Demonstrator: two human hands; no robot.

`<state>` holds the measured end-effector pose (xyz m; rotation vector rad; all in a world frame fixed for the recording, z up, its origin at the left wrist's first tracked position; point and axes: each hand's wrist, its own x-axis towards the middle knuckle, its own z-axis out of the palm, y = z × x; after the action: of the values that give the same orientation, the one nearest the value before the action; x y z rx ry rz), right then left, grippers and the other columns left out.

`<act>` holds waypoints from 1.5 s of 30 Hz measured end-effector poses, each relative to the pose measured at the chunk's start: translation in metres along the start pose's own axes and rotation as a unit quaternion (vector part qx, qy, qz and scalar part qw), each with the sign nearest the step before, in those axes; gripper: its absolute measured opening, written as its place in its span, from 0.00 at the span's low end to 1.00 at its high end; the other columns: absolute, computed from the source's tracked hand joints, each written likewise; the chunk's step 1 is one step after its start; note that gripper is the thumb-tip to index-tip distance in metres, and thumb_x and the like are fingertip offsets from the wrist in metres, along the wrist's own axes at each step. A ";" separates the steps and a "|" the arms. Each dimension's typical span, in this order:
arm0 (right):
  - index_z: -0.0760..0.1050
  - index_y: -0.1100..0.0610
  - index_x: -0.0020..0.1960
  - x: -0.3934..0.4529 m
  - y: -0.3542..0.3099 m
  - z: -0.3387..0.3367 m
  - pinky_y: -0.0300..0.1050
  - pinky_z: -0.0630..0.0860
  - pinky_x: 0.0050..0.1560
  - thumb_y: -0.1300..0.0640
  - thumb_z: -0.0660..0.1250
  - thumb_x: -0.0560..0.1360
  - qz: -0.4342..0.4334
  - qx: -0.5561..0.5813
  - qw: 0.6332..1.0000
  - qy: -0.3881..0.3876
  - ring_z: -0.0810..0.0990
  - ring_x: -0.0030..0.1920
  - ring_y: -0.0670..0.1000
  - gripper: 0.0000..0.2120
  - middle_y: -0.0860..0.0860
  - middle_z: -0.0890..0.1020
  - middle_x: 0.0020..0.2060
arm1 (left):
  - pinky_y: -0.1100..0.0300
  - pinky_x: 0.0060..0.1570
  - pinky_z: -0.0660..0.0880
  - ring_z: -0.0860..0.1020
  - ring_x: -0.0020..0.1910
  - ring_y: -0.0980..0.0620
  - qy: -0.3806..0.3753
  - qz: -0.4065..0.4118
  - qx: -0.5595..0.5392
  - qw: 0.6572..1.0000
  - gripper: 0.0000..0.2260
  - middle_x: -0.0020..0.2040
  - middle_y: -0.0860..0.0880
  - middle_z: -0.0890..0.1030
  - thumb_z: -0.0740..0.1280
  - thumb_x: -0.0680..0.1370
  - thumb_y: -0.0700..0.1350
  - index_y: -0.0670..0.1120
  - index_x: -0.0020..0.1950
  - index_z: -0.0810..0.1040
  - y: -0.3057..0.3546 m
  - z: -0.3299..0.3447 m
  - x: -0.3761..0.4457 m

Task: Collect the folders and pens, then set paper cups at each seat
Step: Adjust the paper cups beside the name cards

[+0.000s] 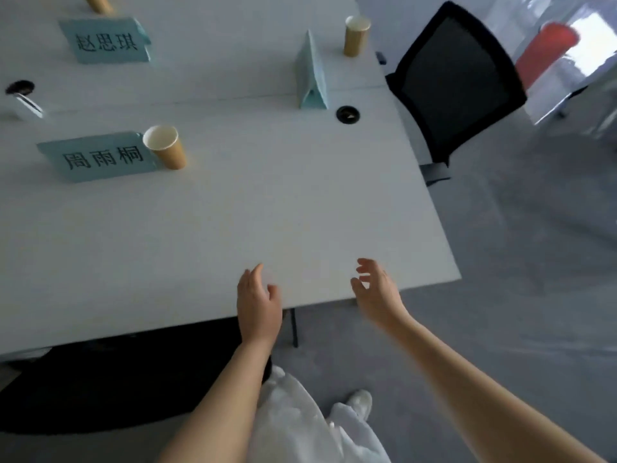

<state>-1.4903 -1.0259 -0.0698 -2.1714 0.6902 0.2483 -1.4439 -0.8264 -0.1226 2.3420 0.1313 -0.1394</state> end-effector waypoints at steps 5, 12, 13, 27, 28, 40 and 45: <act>0.70 0.61 0.65 -0.058 0.085 -0.091 0.52 0.73 0.60 0.63 0.63 0.75 0.038 0.017 0.998 0.046 0.78 0.57 0.59 0.18 0.59 0.79 0.57 | 0.51 0.69 0.64 0.68 0.71 0.41 -0.056 0.020 -0.029 0.998 0.20 0.68 0.37 0.73 0.64 0.78 0.36 0.38 0.70 0.71 0.089 0.067 -0.079; 0.71 0.61 0.63 -0.087 0.143 -0.172 0.46 0.74 0.57 0.64 0.61 0.76 0.068 0.081 0.988 0.112 0.79 0.56 0.55 0.15 0.55 0.81 0.52 | 0.57 0.66 0.66 0.70 0.67 0.47 -0.100 0.096 -0.041 0.989 0.18 0.65 0.43 0.76 0.63 0.77 0.37 0.41 0.68 0.73 0.174 0.120 -0.135; 0.71 0.60 0.63 -0.087 0.150 -0.179 0.43 0.73 0.56 0.64 0.61 0.76 0.072 0.089 0.987 0.116 0.78 0.55 0.54 0.15 0.54 0.81 0.52 | 0.58 0.64 0.67 0.71 0.66 0.48 -0.106 0.106 -0.037 0.988 0.18 0.64 0.44 0.77 0.63 0.77 0.37 0.41 0.67 0.74 0.181 0.127 -0.138; 0.71 0.60 0.64 0.042 0.193 -0.288 0.36 0.69 0.52 0.63 0.60 0.78 0.084 0.120 0.985 0.091 0.78 0.54 0.51 0.15 0.53 0.81 0.52 | 0.66 0.50 0.66 0.74 0.59 0.49 -0.126 0.105 -0.011 0.986 0.14 0.58 0.50 0.80 0.64 0.78 0.39 0.45 0.64 0.74 0.288 0.237 -0.076; 0.71 0.60 0.64 0.056 0.195 -0.301 0.36 0.69 0.52 0.62 0.60 0.78 0.089 0.115 0.986 0.086 0.78 0.54 0.51 0.15 0.53 0.81 0.52 | 0.65 0.51 0.67 0.74 0.59 0.49 -0.121 0.100 -0.009 0.988 0.14 0.58 0.50 0.80 0.64 0.78 0.39 0.45 0.64 0.74 0.303 0.246 -0.063; 0.73 0.58 0.61 0.176 0.237 -0.408 0.30 0.70 0.41 0.62 0.62 0.77 0.108 0.122 0.983 0.084 0.79 0.50 0.51 0.13 0.53 0.82 0.50 | 0.52 0.52 0.75 0.76 0.53 0.48 -0.096 0.071 -0.048 0.992 0.15 0.51 0.52 0.79 0.64 0.77 0.40 0.49 0.63 0.74 0.428 0.324 0.019; 0.73 0.57 0.62 0.242 0.259 -0.460 0.32 0.69 0.40 0.62 0.62 0.77 0.071 0.134 0.987 0.050 0.77 0.47 0.48 0.14 0.51 0.81 0.48 | 0.57 0.48 0.72 0.76 0.50 0.50 -0.067 0.025 -0.047 0.996 0.14 0.51 0.50 0.79 0.64 0.79 0.40 0.48 0.63 0.74 0.463 0.382 0.027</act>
<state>-1.4592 -1.6052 -0.0407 -1.8894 0.8845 0.1142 -1.3771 -1.4205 -0.0665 2.2333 0.0118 -0.2588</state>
